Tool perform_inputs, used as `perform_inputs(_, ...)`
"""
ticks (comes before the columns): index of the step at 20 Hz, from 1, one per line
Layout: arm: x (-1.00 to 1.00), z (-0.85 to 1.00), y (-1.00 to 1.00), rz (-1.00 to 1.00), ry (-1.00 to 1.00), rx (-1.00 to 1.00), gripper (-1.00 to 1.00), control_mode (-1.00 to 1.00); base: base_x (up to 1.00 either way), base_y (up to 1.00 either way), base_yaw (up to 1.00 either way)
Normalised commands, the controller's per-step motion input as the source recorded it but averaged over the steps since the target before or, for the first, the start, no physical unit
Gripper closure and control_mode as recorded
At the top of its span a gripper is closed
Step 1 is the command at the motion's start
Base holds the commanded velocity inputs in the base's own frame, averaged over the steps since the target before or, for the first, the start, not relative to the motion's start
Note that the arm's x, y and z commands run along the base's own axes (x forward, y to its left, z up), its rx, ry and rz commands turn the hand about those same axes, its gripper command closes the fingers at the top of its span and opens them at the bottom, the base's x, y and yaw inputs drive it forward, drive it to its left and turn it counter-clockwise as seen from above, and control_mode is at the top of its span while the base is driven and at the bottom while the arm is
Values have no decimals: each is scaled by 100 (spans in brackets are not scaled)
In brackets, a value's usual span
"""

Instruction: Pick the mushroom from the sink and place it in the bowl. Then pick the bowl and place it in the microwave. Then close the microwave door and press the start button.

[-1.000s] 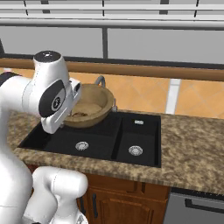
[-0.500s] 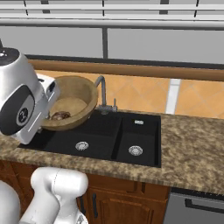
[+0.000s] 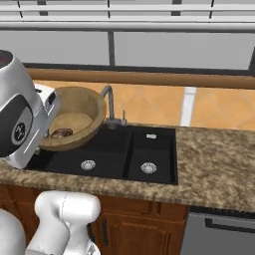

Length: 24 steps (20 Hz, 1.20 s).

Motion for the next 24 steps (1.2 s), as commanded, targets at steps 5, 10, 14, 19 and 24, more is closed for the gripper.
perform_inputs(5,0,0,0,0,0,0,100,100,0,0,-99)
perform_inputs(10,0,0,0,0,0,0,100,100,0,0,-100)
perform_inputs(14,0,0,0,0,0,0,100,100,0,0,-99)
perform_inputs(19,0,0,0,0,0,0,100,100,0,-1,-94)
perform_inputs(24,0,0,0,0,0,0,100,100,0,-42,-78)
